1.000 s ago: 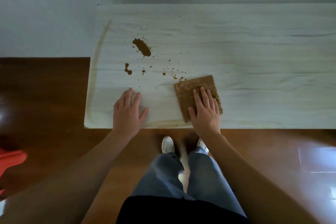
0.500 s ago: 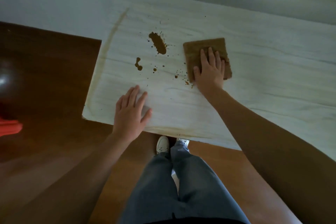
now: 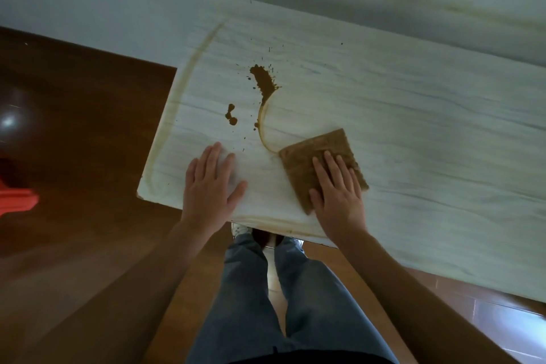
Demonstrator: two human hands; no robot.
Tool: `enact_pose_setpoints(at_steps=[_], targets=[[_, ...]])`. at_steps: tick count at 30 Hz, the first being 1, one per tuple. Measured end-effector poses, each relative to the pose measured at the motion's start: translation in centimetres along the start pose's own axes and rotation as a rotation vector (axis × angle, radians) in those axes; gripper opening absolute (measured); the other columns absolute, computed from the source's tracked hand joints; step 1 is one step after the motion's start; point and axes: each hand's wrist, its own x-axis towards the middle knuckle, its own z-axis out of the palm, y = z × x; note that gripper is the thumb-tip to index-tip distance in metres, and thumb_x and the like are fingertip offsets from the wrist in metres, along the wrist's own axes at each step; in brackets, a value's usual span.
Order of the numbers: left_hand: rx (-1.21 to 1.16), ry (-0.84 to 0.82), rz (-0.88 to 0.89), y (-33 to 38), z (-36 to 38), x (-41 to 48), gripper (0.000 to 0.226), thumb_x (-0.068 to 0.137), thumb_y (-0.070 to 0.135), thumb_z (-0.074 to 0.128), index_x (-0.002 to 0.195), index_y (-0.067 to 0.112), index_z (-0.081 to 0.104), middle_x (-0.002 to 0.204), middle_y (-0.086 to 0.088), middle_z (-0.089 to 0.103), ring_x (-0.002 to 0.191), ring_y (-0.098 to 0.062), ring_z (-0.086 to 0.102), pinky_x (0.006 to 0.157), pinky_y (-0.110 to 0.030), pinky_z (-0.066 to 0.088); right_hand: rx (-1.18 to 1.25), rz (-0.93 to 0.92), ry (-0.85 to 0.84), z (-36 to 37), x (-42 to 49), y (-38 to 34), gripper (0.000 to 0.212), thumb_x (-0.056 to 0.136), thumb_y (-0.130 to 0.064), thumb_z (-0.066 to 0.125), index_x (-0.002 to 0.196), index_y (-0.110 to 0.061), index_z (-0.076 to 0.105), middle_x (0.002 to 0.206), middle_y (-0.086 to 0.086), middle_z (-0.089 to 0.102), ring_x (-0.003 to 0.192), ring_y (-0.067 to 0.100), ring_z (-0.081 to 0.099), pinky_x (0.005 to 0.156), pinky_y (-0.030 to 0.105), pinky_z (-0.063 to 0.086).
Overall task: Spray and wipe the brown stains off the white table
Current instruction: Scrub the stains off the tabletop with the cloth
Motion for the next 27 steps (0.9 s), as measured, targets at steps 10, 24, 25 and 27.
enact_pose_setpoints(at_steps=[10,24,25,27], targets=[[-0.021,0.036,0.039,-3.2,0.2,1.6,0.066,0.101,0.060,0.037,0.151,0.018,0.038,0.165,-0.013,0.027,0.152,-0.033,0.025,0.121,-0.051,0.029,0.002,0.193,0.044,-5.8,17.8,1.9,0.065,0.102,-0.039,0.043,0.160,-0.024,0.018,0.168,0.004,0.010,0.154,0.027,0.006,0.124,0.044,0.005],[-0.048,0.122,0.051,-3.5,1.3,1.7,0.066,0.099,0.061,0.039,0.150,0.018,0.044,0.163,-0.013,0.032,0.150,-0.032,0.030,0.118,-0.050,0.032,0.064,0.133,0.005,-1.2,8.0,-4.7,0.065,0.102,-0.040,0.043,0.159,-0.028,0.016,0.168,-0.002,0.008,0.154,0.020,0.000,0.125,0.045,0.002],[-0.051,0.124,0.048,-3.5,1.4,1.7,0.067,0.100,0.062,0.038,0.149,0.018,0.044,0.163,-0.013,0.032,0.150,-0.032,0.031,0.118,-0.050,0.032,0.057,0.130,0.000,-1.5,8.7,-4.3,0.065,0.101,-0.041,0.043,0.159,-0.028,0.016,0.168,-0.003,0.008,0.154,0.020,0.001,0.125,0.045,0.002],[-0.055,0.123,0.043,-3.5,1.6,1.6,0.067,0.100,0.062,0.039,0.150,0.018,0.043,0.164,-0.012,0.031,0.151,-0.032,0.029,0.119,-0.050,0.031,0.035,0.112,0.002,-2.4,11.4,-3.7,0.065,0.102,-0.041,0.042,0.160,-0.027,0.015,0.168,-0.001,0.008,0.155,0.022,0.001,0.125,0.045,0.002]])
